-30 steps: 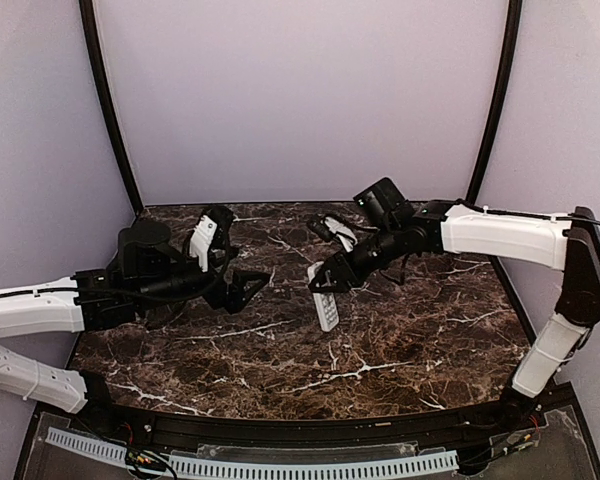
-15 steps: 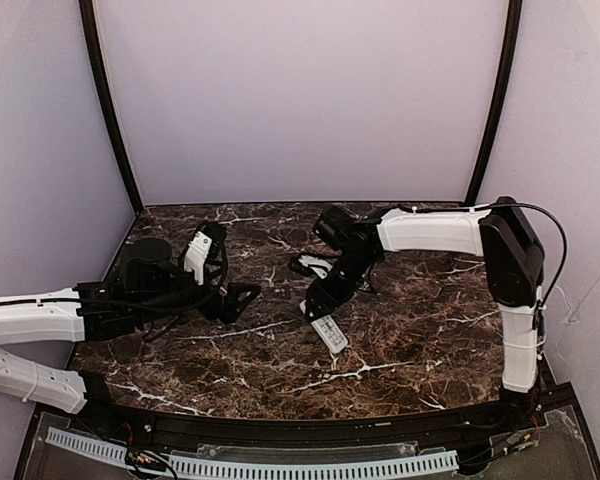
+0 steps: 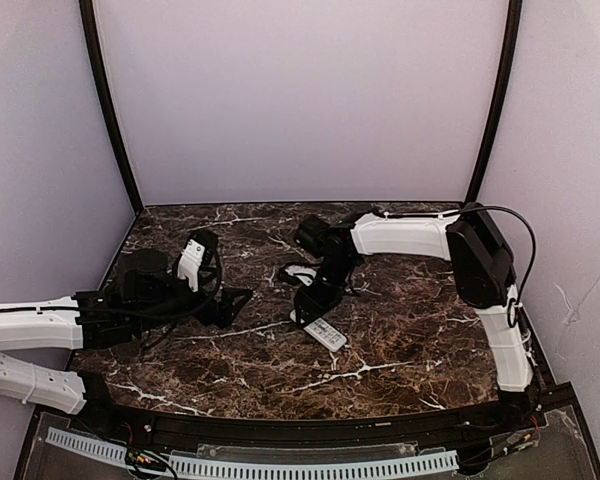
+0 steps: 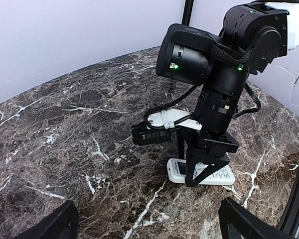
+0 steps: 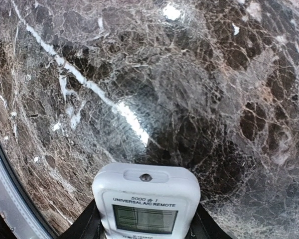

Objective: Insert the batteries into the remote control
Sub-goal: Pick up the remote control from the center of the board.

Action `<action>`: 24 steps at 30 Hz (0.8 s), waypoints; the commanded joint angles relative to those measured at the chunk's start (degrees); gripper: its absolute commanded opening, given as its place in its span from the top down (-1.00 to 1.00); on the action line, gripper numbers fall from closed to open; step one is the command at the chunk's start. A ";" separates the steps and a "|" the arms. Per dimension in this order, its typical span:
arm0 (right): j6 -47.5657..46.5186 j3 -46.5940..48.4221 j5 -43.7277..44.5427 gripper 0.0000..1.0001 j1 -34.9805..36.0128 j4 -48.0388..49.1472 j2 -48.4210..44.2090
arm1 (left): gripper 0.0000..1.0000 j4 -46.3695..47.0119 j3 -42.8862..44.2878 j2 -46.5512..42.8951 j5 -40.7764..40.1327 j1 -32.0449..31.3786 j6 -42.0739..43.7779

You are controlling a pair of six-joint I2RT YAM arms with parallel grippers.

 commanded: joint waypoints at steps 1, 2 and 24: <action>-0.09 1.95 4.02 0.49 1.00 -0.46 4.10 | -0.97 1.83 -1.33 -0.75 -0.28 0.31 -0.09; 0.07 2.15 4.01 0.44 1.16 -0.54 4.49 | -0.97 2.18 -1.77 -0.74 -0.18 0.27 -0.18; 0.24 -15.70 -1.41 -0.58 -3.44 14.31 -13.33 | -0.97 0.10 0.92 1.14 2.52 0.41 -1.13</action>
